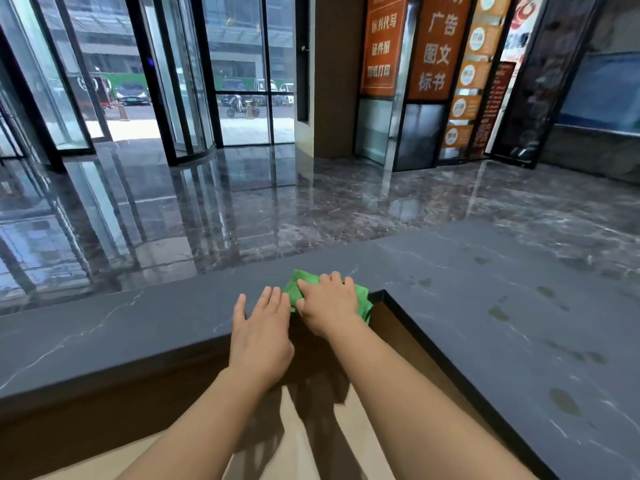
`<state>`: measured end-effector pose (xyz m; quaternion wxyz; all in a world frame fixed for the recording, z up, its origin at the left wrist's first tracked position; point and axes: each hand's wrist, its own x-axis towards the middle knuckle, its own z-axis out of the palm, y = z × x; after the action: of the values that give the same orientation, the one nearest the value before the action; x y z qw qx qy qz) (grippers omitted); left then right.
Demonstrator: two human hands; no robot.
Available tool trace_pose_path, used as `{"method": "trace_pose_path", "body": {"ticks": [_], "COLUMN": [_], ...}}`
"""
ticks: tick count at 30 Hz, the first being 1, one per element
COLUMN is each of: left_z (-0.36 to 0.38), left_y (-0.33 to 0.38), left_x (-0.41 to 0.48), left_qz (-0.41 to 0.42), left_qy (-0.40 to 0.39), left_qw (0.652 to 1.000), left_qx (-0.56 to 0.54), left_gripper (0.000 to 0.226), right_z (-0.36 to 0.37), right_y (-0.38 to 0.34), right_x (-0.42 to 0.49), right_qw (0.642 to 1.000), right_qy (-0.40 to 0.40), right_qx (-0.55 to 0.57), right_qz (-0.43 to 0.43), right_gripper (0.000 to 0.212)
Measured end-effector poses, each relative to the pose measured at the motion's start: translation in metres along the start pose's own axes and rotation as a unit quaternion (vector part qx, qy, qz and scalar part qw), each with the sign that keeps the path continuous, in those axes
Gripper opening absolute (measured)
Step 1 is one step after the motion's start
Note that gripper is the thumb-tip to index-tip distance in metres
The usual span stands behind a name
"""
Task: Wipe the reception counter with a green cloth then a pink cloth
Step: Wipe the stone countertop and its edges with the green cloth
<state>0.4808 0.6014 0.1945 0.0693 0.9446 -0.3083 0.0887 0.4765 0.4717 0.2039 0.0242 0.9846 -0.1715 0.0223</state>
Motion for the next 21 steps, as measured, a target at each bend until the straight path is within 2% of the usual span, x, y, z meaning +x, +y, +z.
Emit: {"method": "trace_pose_path", "body": {"ticks": [4, 9, 15, 21], "left_z": [0.000, 0.002, 0.001, 0.001], "left_y": [0.021, 0.040, 0.049, 0.067], "left_x": [0.014, 0.027, 0.041, 0.060], "left_qz": [0.019, 0.034, 0.049, 0.049], "left_qy": [-0.009, -0.022, -0.038, -0.043], "left_qw": [1.000, 0.998, 0.997, 0.995], "left_qx": [-0.024, -0.043, -0.054, -0.077], "left_gripper": [0.066, 0.064, 0.059, 0.049], "right_z": [-0.011, -0.017, -0.017, -0.005], "right_y": [0.026, 0.045, 0.051, 0.069], "right_x": [0.016, 0.029, 0.042, 0.051], "right_qw": [0.995, 0.983, 0.974, 0.988], "right_qy": [-0.053, -0.079, -0.119, -0.080], "right_qx": [-0.029, -0.096, -0.149, -0.061], "right_qz": [0.085, 0.134, 0.121, 0.117], "right_gripper": [0.045, 0.053, 0.054, 0.061]}}
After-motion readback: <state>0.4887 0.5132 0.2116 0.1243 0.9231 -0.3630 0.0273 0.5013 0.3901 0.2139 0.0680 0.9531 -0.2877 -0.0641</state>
